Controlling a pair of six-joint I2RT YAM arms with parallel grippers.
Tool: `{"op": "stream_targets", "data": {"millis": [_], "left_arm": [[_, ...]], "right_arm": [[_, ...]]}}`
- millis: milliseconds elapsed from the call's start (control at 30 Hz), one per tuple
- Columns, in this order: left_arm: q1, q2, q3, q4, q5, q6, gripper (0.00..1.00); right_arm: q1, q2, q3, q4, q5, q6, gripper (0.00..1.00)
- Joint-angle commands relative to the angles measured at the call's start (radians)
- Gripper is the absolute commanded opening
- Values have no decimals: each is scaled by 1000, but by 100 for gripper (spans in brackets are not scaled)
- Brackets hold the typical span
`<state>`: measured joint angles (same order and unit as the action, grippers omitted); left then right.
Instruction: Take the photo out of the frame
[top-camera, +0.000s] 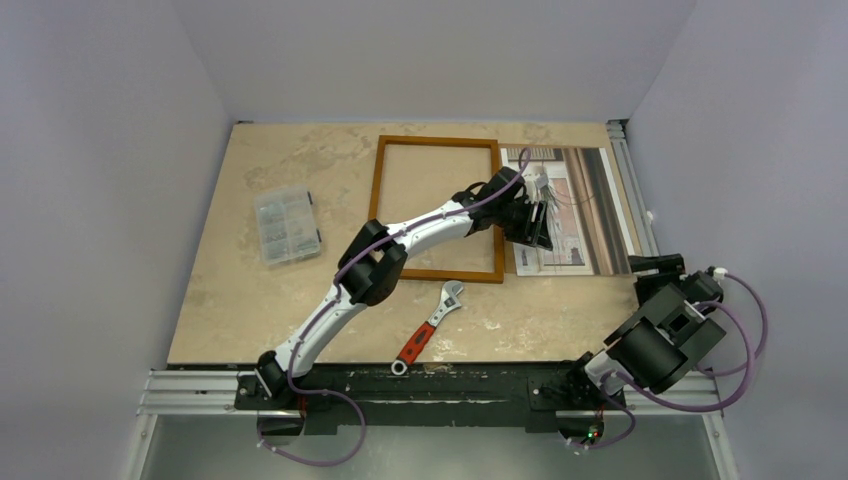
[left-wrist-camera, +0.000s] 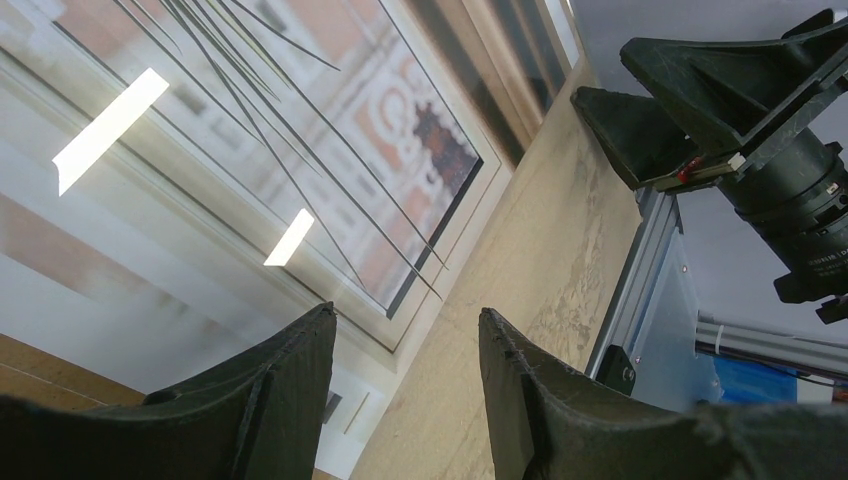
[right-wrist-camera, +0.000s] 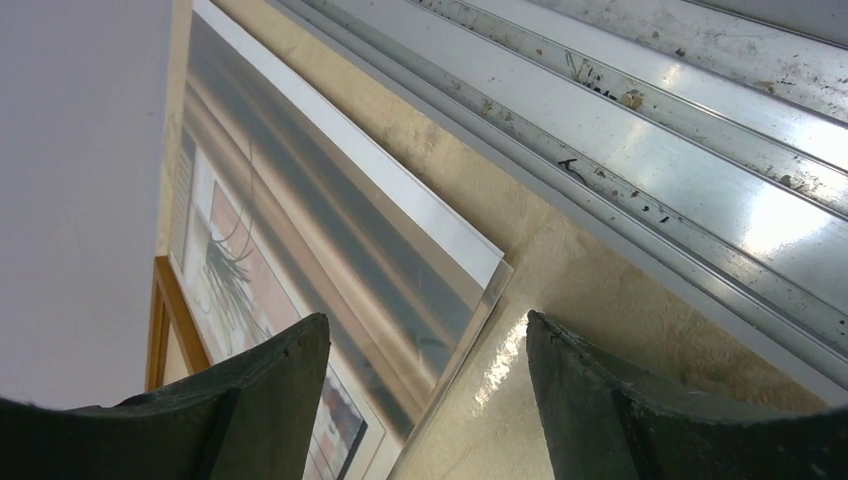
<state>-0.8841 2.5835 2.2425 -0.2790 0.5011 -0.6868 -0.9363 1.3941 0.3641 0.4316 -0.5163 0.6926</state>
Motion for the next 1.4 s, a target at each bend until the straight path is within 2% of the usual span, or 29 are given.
{"op": "stream_targets", "data": {"millis": [0, 267, 733, 967, 1367], "left_arm": [[-3, -38, 12, 7, 4, 21, 53], [-2, -46, -3, 10, 7, 23, 53], [-2, -48, -11, 10, 5, 24, 53], [-2, -46, -10, 15, 5, 21, 53], [-2, -63, -10, 6, -16, 44, 53]], "right_arm": [[-8, 16, 27, -33, 62, -4, 72], [-8, 108, 15, 165, -57, 67, 69], [-8, 38, -25, 213, -68, 64, 60], [-8, 3, -38, 197, -73, 55, 60], [0, 25, -69, 302, -151, 95, 59]]}}
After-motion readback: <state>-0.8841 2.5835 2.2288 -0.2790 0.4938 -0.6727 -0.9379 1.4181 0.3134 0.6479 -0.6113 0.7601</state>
